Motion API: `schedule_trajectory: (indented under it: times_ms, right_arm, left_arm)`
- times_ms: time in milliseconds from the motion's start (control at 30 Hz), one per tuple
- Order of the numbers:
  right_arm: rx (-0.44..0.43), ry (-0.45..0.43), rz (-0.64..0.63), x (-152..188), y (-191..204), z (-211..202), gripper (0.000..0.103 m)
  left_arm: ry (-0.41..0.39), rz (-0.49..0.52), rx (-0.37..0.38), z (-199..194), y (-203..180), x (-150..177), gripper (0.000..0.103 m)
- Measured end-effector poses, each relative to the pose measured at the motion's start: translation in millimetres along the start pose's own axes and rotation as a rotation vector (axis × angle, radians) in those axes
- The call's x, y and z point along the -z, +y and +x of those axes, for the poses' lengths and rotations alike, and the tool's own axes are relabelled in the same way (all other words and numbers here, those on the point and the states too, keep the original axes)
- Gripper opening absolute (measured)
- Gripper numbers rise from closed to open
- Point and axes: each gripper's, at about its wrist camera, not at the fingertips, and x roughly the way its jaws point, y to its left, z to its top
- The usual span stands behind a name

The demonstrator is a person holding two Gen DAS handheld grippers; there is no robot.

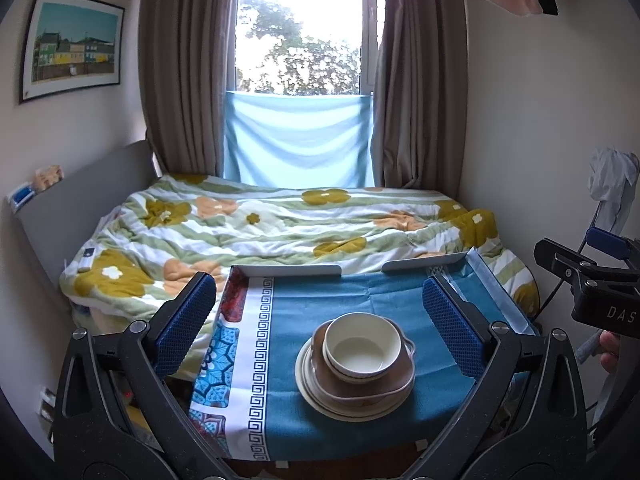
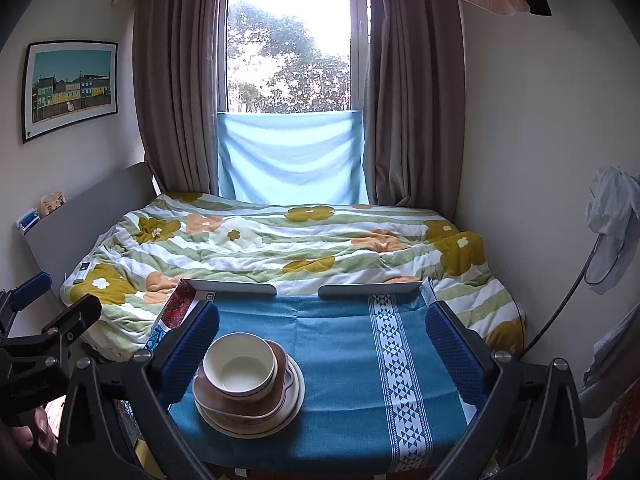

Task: Organize plates and bowls

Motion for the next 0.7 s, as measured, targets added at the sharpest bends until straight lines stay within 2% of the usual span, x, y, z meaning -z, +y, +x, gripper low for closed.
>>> schedule_trajectory:
  times_ms: [700]
  right_arm:
    - [0.007, -0.007, -0.005, -2.0, -9.0, -3.1, 0.103]
  left_arm:
    - [-0.010, 0.002, 0.023, -0.8, -7.9, 0.1, 0.103]
